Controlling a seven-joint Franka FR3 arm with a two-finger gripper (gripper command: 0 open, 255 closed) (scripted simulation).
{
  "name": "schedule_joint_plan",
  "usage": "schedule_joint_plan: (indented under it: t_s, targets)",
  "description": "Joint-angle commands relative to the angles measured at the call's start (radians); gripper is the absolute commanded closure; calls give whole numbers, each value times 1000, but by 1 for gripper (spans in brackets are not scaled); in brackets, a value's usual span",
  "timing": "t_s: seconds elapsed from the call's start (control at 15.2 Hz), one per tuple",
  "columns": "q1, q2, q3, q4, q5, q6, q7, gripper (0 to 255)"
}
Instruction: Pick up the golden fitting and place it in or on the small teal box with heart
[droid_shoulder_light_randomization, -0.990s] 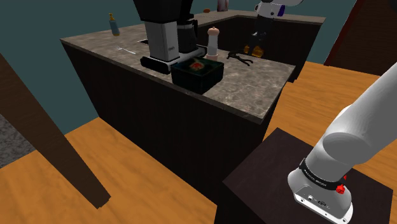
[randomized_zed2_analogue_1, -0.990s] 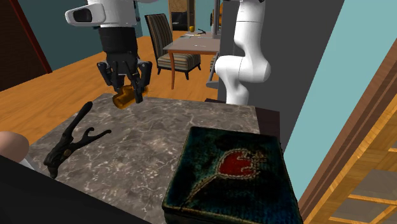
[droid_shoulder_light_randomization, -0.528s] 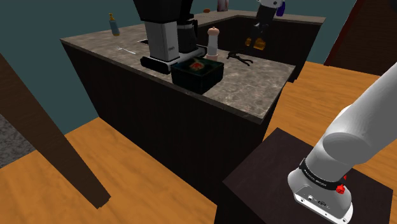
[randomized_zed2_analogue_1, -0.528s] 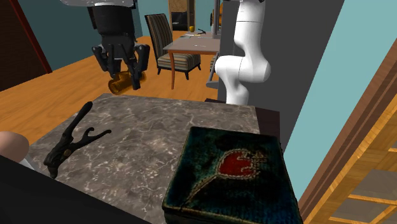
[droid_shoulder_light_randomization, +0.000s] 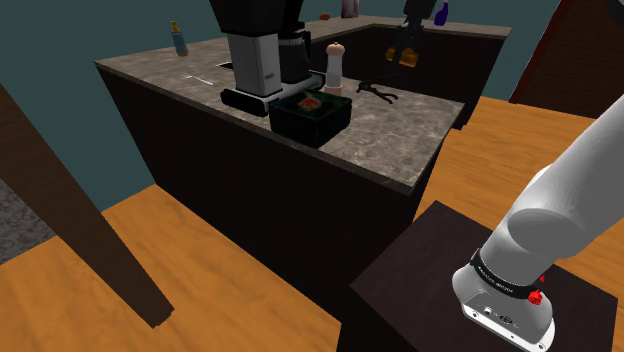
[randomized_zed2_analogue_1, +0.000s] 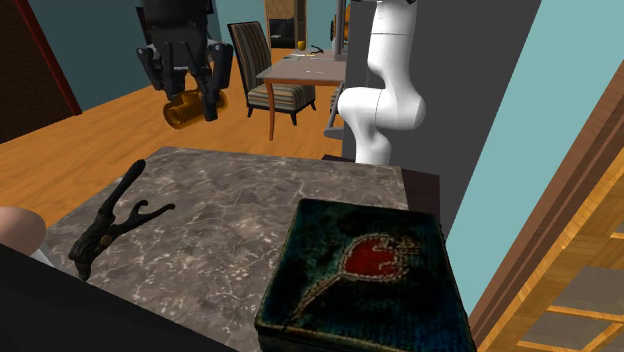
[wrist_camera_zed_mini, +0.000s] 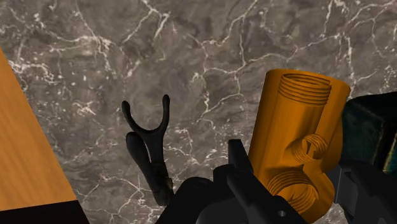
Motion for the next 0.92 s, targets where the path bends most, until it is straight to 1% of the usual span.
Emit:
schedule_joint_plan:
  t_s: [0.0, 0.46, 0.86]
  targets:
    - [15, -6, 22, -3, -3, 1, 38, 255]
    - [84, 2, 122, -11, -5, 34, 204, 255]
    - [143, 49, 199, 29, -3, 53, 338, 255]
